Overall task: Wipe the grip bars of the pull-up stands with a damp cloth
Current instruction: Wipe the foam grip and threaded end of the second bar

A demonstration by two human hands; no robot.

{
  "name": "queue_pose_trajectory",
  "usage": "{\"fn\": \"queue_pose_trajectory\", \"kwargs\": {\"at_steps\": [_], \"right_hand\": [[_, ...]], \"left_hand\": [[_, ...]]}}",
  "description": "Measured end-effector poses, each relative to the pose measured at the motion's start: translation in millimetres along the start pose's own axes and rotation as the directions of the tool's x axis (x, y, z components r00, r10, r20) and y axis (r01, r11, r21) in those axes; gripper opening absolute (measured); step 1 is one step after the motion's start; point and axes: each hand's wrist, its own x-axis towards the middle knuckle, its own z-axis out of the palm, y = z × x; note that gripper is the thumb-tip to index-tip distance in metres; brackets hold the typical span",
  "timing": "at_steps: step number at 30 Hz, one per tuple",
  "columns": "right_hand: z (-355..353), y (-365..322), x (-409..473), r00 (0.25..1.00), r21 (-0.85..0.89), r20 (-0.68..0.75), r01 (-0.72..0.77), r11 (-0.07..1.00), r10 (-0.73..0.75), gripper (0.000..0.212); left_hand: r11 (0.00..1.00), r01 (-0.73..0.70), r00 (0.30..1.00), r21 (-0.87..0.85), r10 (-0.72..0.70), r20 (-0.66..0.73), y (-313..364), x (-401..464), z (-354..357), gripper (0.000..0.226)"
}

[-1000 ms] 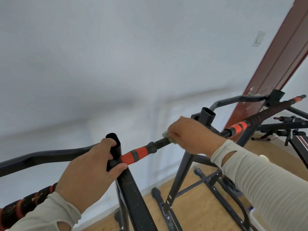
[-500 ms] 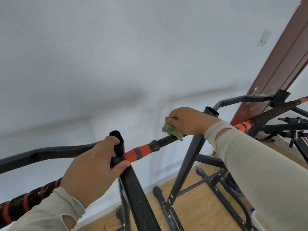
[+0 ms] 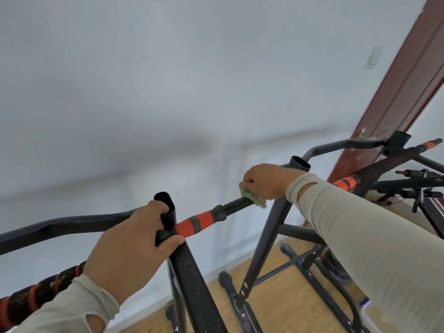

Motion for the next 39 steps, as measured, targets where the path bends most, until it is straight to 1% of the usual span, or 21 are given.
{"fn": "queue_pose_trajectory", "kwargs": {"at_steps": [1, 4, 6, 8, 11, 13, 14, 16, 17, 19, 21, 23, 25, 26, 27, 28, 30, 32, 36, 37, 39], "right_hand": [[1, -2, -3, 1.0, 0.008, -0.019, 0.015, 1.0, -0.015, 0.036], [11, -29, -25, 0.983, 0.17, -0.085, 0.173, 0.97, -0.161, 0.032], [19, -40, -28, 0.97, 0.145, -0.103, 0.232, 0.962, -0.219, 0.033], [17, -27, -16, 0.982, 0.08, -0.092, 0.175, 0.981, -0.168, 0.034], [-1, 4, -6, 0.999, -0.082, -0.029, -0.018, 0.996, 0.015, 0.033], [-6, 14, -9, 0.998, -0.131, -0.055, -0.043, 0.99, 0.036, 0.032], [-3, 11, -13, 0.998, -0.077, -0.069, -0.014, 0.997, 0.009, 0.032], [10, -14, -25, 0.987, 0.124, -0.123, 0.115, 0.986, -0.1, 0.03], [19, -30, -30, 0.973, 0.161, -0.161, 0.19, 0.968, -0.164, 0.03], [35, -40, -34, 0.94, 0.119, -0.241, 0.277, 0.954, -0.243, 0.03], [33, -14, -26, 0.95, 0.083, -0.245, 0.218, 0.972, -0.192, 0.028], [18, 18, -20, 0.987, -0.061, -0.154, 0.028, 0.998, -0.037, 0.024], [4, 41, -19, 0.98, -0.207, -0.159, -0.152, 0.967, 0.12, 0.028], [-3, 50, -23, 0.971, -0.214, -0.185, -0.188, 0.959, 0.149, 0.028], [-7, 58, -27, 0.961, -0.155, -0.226, -0.194, 0.969, 0.157, 0.028], [-10, 65, -32, 0.945, -0.064, -0.282, -0.188, 0.98, 0.163, 0.03], [-15, 69, -42, 0.903, 0.201, -0.383, -0.121, 0.972, 0.192, 0.035], [-12, 58, -50, 0.909, 0.283, -0.385, -0.052, 0.958, 0.163, 0.033], [22, 19, -49, 0.957, 0.268, -0.288, 0.056, 0.962, 0.025, 0.032], [31, 12, -47, 0.952, 0.189, -0.307, 0.082, 0.979, -0.021, 0.033], [44, 1, -39, 0.903, 0.009, -0.417, 0.116, 0.993, -0.102, 0.031]], "left_hand": [[1.0, 0.004, 1.0, -0.001, -0.004, 0.002, 0, 0, 0, 0.053], [1.0, 0.013, 1.0, 0.001, -0.013, 0.005, 0, 0, 1, 0.053], [1.0, 0.02, 1.0, 0.006, -0.02, 0.008, -1, 1, 3, 0.053], [1.0, 0.024, 1.0, 0.006, -0.024, 0.008, -2, 1, 3, 0.054], [0.999, 0.031, 0.999, 0.017, -0.031, 0.012, -3, 1, 3, 0.055], [1.0, 0.022, 1.0, 0.016, -0.023, 0.012, -3, 2, 3, 0.055], [1.0, 0.022, 1.0, 0.014, -0.022, 0.013, -3, 2, 4, 0.055], [1.0, 0.023, 1.0, 0.012, -0.023, 0.02, -3, 2, 3, 0.055], [1.0, 0.022, 0.999, 0.013, -0.022, 0.024, -2, 2, 2, 0.054], [1.0, 0.025, 0.999, 0.008, -0.025, 0.023, -2, 3, 2, 0.055], [1.0, 0.022, 1.0, 0.009, -0.023, 0.02, -2, 4, 2, 0.056], [1.0, 0.022, 1.0, 0.013, -0.022, 0.017, -2, 3, 1, 0.056], [1.0, 0.023, 1.0, 0.008, -0.023, 0.015, -2, 3, 1, 0.056], [1.0, 0.022, 1.0, 0.005, -0.022, 0.017, -2, 3, 1, 0.056], [1.0, 0.02, 1.0, 0.002, -0.02, 0.018, -2, 2, 1, 0.056], [1.0, 0.02, 1.0, 0.0, -0.02, 0.017, -2, 2, 1, 0.056], [1.0, 0.019, 1.0, 0.0, -0.019, 0.009, -3, 3, 2, 0.057], [1.0, 0.019, 1.0, 0.009, -0.019, 0.009, -3, 3, 2, 0.057], [1.0, 0.024, 1.0, 0.002, -0.024, 0.008, 0, 2, 1, 0.058], [1.0, 0.021, 1.0, 0.004, -0.021, 0.011, 0, 1, 0, 0.058], [1.0, 0.017, 1.0, 0.01, -0.017, 0.01, 1, 1, 0, 0.058]]}}
